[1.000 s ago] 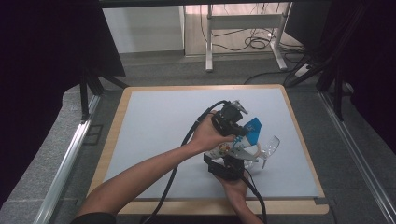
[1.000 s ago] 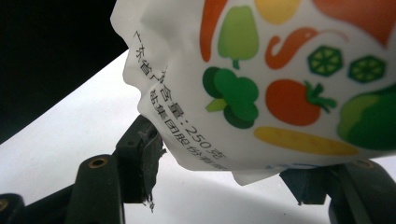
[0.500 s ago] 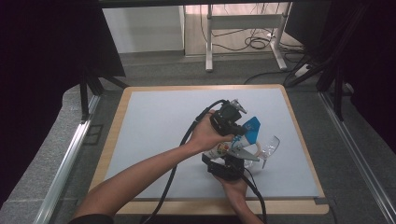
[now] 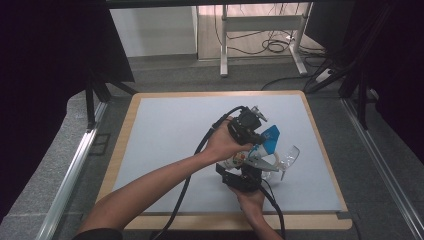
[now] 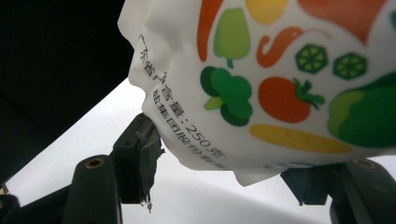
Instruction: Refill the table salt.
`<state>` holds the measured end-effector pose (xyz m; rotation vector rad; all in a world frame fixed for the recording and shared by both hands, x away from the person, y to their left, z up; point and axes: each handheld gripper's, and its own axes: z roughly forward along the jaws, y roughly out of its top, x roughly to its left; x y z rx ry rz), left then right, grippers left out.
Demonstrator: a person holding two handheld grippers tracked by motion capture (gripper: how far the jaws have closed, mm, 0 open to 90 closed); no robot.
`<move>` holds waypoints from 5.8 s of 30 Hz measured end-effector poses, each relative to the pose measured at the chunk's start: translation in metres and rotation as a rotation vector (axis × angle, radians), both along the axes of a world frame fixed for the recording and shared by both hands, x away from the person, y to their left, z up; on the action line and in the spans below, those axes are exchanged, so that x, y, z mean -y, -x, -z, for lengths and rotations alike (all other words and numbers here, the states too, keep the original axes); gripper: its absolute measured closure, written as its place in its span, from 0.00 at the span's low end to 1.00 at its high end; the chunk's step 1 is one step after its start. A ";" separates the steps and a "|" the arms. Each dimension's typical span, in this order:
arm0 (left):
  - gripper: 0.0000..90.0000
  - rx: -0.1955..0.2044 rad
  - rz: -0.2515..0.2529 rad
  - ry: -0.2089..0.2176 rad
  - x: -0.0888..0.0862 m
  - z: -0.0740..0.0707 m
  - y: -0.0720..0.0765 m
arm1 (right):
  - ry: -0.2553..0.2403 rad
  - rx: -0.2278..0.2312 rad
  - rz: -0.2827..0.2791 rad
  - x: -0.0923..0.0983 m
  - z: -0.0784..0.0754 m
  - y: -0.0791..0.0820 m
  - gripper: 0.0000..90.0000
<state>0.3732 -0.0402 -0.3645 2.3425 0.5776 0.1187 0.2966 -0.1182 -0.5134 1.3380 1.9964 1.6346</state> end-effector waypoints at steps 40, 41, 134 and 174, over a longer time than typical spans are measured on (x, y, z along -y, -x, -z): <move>1.00 -0.037 0.018 -0.111 0.017 0.000 -0.020 | -0.129 -0.040 0.000 -0.006 -0.005 -0.005 0.42; 1.00 -0.038 0.019 -0.119 0.018 -0.001 -0.020 | -0.133 -0.041 0.000 -0.006 -0.005 -0.005 0.42; 1.00 -0.052 0.056 -0.232 0.037 -0.001 -0.024 | -0.212 -0.001 0.015 -0.013 -0.018 -0.011 0.45; 1.00 -0.057 0.062 -0.234 0.038 -0.003 -0.023 | -0.212 0.014 0.026 -0.013 -0.022 -0.009 0.49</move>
